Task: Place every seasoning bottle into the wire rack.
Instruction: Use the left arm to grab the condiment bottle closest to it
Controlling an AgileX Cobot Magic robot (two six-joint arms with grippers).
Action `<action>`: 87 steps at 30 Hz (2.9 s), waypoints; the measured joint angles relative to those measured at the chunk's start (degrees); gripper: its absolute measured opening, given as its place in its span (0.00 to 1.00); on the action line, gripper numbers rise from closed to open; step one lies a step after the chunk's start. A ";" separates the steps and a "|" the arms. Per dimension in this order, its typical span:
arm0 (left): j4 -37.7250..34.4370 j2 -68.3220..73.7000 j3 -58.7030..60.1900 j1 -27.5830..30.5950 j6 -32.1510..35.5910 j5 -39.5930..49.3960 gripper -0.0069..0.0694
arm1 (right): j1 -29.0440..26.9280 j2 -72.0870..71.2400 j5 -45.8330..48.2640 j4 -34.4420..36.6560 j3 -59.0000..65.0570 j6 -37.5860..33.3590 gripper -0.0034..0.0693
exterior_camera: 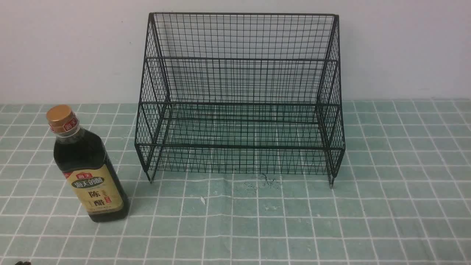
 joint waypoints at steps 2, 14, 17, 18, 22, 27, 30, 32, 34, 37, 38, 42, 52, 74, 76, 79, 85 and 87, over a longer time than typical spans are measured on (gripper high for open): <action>0.00 0.00 0.00 0.00 0.00 0.00 0.08 | 0.00 0.00 0.00 0.00 0.00 0.00 0.03; 0.00 0.00 0.00 0.00 0.00 0.00 0.08 | 0.00 0.00 0.00 0.00 0.00 0.00 0.03; 0.00 0.00 0.00 0.00 0.00 0.00 0.08 | 0.00 0.00 0.00 0.00 0.00 0.00 0.03; 0.00 0.00 0.00 0.00 0.00 0.00 0.08 | 0.00 0.00 0.00 0.00 0.00 0.00 0.03; 0.00 0.00 0.00 0.00 0.00 0.00 0.08 | 0.00 0.00 0.00 0.00 0.00 0.00 0.03; 0.00 0.00 0.00 0.00 0.00 0.00 0.08 | 0.00 0.00 0.00 0.00 0.00 0.00 0.03; 0.00 0.00 0.00 0.00 0.00 0.00 0.08 | 0.00 0.00 0.00 0.00 0.00 0.00 0.03; 0.00 0.00 0.00 0.00 -0.06 -0.19 0.08 | 0.00 0.00 0.00 0.00 0.00 0.00 0.03; -0.99 0.00 0.06 0.00 -0.91 -1.26 0.08 | 0.00 0.00 0.00 0.00 0.00 -0.14 0.03; -5.89 0.00 0.05 0.00 -3.88 -6.46 0.08 | 0.00 0.00 0.00 0.00 0.00 -0.14 0.03; -7.27 0.00 0.05 0.00 -4.49 -8.38 0.08 | 0.00 0.00 0.00 0.00 0.00 -0.14 0.03; -12.07 0.00 0.05 0.00 -5.69 -20.24 0.08 | 0.00 0.00 0.00 0.00 0.00 -0.14 0.03; -14.31 1.02 -0.04 0.00 -6.37 -45.27 0.08 | 0.00 0.00 0.00 0.00 0.00 -0.14 0.03; 7.31 51.80 -19.73 0.00 -17.82 -57.03 0.72 | 0.00 0.00 0.00 0.00 0.00 -0.14 0.03; 6.64 56.86 -21.59 0.00 -16.66 -59.84 0.73 | 0.00 0.00 0.00 0.00 0.00 -0.14 0.03; 5.35 62.31 -23.51 0.00 -16.05 -61.73 0.73 | 0.00 0.00 0.00 0.00 0.00 -0.14 0.03; 4.35 71.12 -25.64 0.00 -15.79 -62.60 0.73 | 0.00 0.00 0.00 0.00 0.00 -0.14 0.03; 4.29 74.09 -25.69 0.00 -15.79 -62.65 0.73 | 0.00 0.00 0.00 0.00 0.00 -0.14 0.03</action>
